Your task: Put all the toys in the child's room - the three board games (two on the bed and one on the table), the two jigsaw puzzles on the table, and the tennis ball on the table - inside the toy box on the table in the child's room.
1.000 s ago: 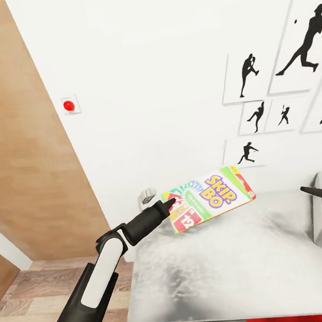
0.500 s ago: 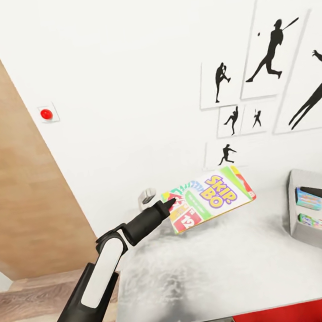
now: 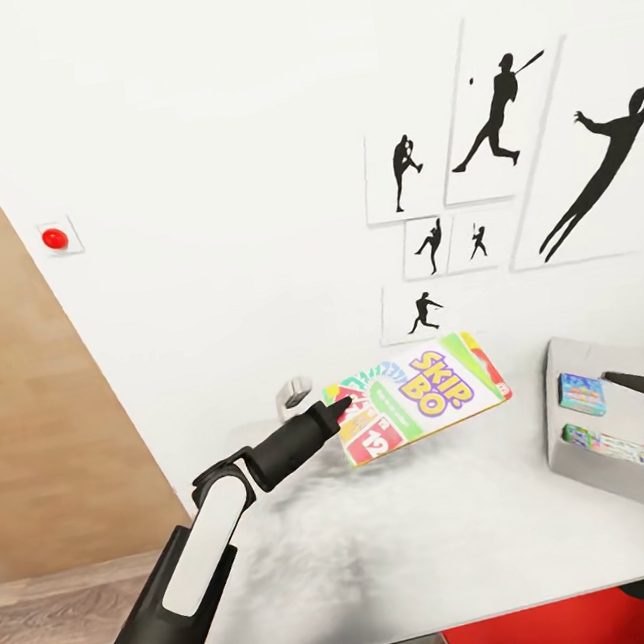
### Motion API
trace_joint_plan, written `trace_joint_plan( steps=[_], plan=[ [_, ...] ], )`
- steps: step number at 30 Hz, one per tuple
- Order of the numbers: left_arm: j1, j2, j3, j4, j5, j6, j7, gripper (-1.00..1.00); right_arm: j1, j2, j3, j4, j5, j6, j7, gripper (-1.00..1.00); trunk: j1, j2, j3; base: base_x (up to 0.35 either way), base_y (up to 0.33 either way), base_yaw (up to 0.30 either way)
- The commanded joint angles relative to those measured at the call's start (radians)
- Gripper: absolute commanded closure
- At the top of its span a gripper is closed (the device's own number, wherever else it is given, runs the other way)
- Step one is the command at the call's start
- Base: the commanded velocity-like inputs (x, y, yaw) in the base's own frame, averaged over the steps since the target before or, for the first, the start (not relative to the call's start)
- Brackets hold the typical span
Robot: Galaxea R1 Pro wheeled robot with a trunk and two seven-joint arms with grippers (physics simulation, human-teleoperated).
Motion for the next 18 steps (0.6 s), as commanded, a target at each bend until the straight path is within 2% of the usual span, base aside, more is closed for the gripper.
trace_joint_plan(
  steps=[1, 18],
  plan=[
    [-0.001, 0.000, 0.000, -0.001, 0.010, 0.004, 0.004, 1.00, -0.001, 0.000, -0.001, 0.000, 0.000, 0.005, 0.003, -1.00, 0.001, -0.002, -0.002, 0.000, -0.231, -0.017],
    [-0.002, -0.001, -0.001, 0.000, 0.010, 0.004, 0.006, 1.00, -0.001, 0.000, -0.010, 0.000, 0.000, 0.005, 0.003, -1.00, 0.001, -0.002, -0.002, 0.000, -0.265, 0.003]
  ],
)
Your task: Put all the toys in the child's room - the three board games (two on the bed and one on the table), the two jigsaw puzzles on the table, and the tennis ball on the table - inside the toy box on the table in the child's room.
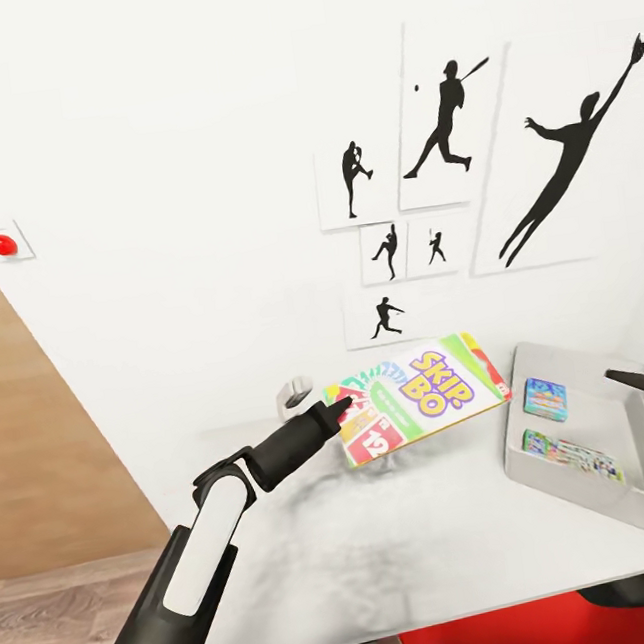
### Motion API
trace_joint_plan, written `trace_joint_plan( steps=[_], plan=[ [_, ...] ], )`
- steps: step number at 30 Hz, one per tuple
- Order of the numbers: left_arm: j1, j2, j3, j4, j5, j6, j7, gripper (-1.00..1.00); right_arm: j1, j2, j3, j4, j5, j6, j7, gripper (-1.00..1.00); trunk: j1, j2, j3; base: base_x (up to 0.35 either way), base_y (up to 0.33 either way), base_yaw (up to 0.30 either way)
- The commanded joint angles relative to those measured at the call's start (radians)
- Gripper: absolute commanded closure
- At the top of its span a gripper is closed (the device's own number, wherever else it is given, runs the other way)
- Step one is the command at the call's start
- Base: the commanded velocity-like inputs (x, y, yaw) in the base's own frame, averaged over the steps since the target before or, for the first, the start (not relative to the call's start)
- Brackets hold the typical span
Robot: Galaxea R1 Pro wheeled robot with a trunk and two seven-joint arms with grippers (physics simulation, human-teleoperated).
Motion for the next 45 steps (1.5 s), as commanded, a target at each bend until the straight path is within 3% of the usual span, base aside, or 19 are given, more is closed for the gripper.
trace_joint_plan(
  steps=[1, 27, 45],
  plan=[
    [-0.001, 0.000, 0.000, -0.001, 0.012, 0.003, 0.004, 1.00, -0.001, 0.000, -0.001, 0.001, 0.000, 0.005, 0.003, -1.00, 0.001, -0.003, -0.002, 0.000, -0.274, 0.002],
    [-0.002, -0.002, 0.000, -0.001, 0.001, 0.003, 0.005, 1.00, -0.001, 0.000, -0.002, 0.001, 0.000, 0.005, 0.003, -1.00, 0.001, -0.003, 0.004, 0.000, -0.266, -0.003],
    [-0.001, -0.002, 0.000, -0.001, -0.001, 0.003, 0.003, 1.00, -0.001, 0.000, -0.002, 0.001, 0.000, 0.005, 0.003, -1.00, 0.001, -0.003, 0.017, 0.000, -0.030, -0.087]
  ],
)
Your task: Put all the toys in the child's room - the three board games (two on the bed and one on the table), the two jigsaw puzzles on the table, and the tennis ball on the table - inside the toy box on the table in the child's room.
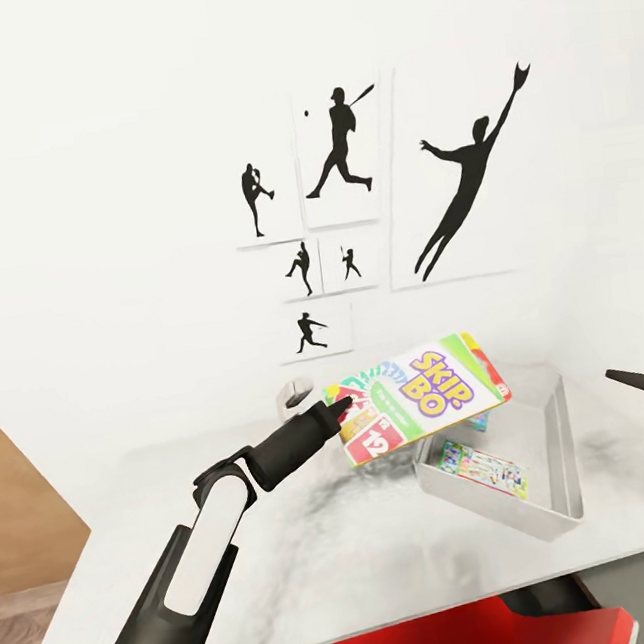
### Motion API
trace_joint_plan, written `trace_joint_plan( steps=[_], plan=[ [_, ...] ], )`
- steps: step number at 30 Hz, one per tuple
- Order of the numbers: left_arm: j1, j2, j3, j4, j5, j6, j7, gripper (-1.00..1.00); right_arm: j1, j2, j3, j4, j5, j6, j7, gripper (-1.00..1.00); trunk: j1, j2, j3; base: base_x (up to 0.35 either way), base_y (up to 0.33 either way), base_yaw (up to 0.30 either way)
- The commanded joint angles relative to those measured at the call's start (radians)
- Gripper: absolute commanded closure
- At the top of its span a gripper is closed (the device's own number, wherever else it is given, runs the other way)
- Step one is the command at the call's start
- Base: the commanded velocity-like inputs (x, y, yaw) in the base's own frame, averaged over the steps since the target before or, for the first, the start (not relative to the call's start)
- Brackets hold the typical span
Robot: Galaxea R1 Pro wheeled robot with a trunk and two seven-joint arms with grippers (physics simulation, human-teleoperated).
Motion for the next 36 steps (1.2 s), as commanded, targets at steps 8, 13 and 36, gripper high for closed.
trace_joint_plan(
  steps=[8, 13, 36],
  plan=[
    [-0.001, 0.000, 0.000, -0.001, 0.009, 0.003, 0.004, 1.00, -0.001, 0.001, -0.001, 0.000, 0.000, 0.005, 0.002, -1.00, 0.001, -0.002, -0.002, 0.000, -0.052, -0.010],
    [-0.001, 0.000, 0.000, -0.001, 0.009, 0.003, 0.004, 1.00, -0.001, 0.000, -0.001, 0.000, 0.000, 0.005, 0.002, -1.00, 0.001, -0.002, -0.002, 0.000, -0.192, -0.002],
    [-0.001, -0.005, 0.000, 0.001, 0.009, 0.002, 0.004, 1.00, -0.001, 0.002, 0.000, 0.000, 0.001, 0.005, 0.000, -1.00, 0.001, -0.002, -0.002, 0.000, -0.153, 0.000]
  ],
)
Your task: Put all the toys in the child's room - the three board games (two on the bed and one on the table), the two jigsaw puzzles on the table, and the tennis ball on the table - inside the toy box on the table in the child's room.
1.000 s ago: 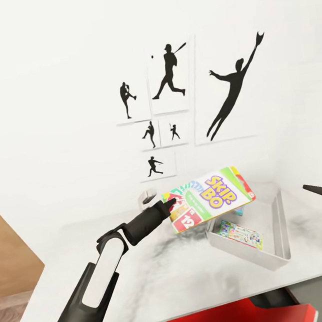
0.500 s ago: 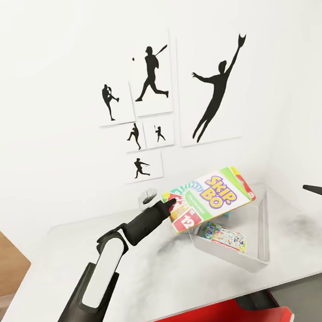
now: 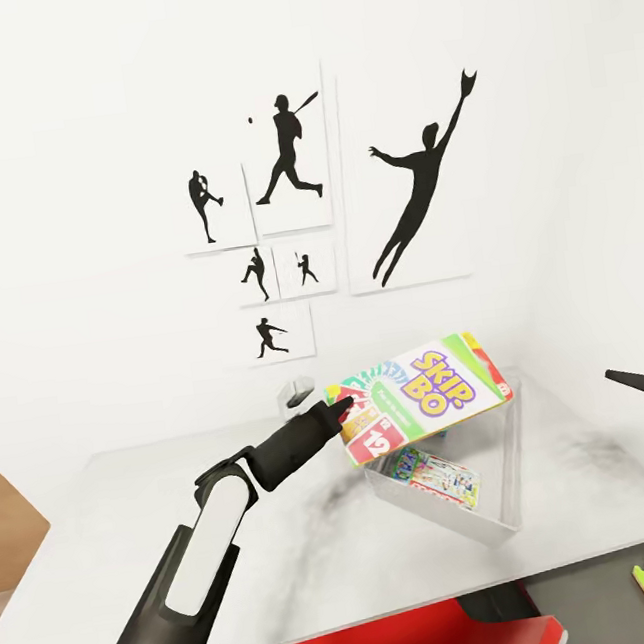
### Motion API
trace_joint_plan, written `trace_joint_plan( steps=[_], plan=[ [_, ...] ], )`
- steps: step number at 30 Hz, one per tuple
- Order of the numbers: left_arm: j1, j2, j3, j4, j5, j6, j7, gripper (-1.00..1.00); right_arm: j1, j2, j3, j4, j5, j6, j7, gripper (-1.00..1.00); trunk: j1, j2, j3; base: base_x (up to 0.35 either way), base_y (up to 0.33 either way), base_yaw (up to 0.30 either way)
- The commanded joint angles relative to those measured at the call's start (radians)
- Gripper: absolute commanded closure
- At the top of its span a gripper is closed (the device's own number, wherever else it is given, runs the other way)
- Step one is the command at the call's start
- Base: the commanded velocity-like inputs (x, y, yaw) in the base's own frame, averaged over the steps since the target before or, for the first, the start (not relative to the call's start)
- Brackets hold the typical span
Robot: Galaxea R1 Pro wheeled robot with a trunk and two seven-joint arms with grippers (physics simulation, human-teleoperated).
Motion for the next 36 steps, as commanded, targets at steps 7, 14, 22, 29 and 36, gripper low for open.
trace_joint_plan(
  steps=[7, 14, 22, 29, 36],
  plan=[
    [-0.001, -0.012, 0.001, 0.003, 0.008, 0.003, 0.005, 1.00, -0.001, 0.001, 0.000, 0.000, 0.000, 0.005, 0.002, -1.00, 0.001, -0.002, -0.002, 0.000, -0.005, 0.000],
    [-0.001, -0.016, 0.001, 0.007, 0.006, 0.003, 0.006, 1.00, -0.001, 0.003, 0.001, 0.000, 0.000, 0.004, 0.002, -1.00, 0.001, -0.002, -0.002, 0.000, 0.000, 0.000],
    [-0.001, -0.016, 0.001, 0.007, 0.007, 0.003, 0.007, 1.00, -0.001, 0.003, 0.001, 0.000, 0.000, 0.004, 0.003, -1.00, 0.001, -0.002, -0.002, 0.000, 0.000, 0.000],
    [-0.002, -0.017, 0.002, 0.007, 0.008, 0.005, 0.007, 1.00, -0.001, 0.003, 0.001, 0.000, 0.000, 0.004, 0.003, -1.00, 0.001, -0.002, -0.002, 0.005, 0.004, 0.000],
    [-0.003, -0.017, 0.001, 0.007, 0.009, 0.005, 0.005, 1.00, -0.001, 0.003, 0.001, 0.000, 0.000, 0.005, 0.002, -1.00, 0.001, -0.002, -0.002, 0.103, 0.120, 0.000]
  ],
)
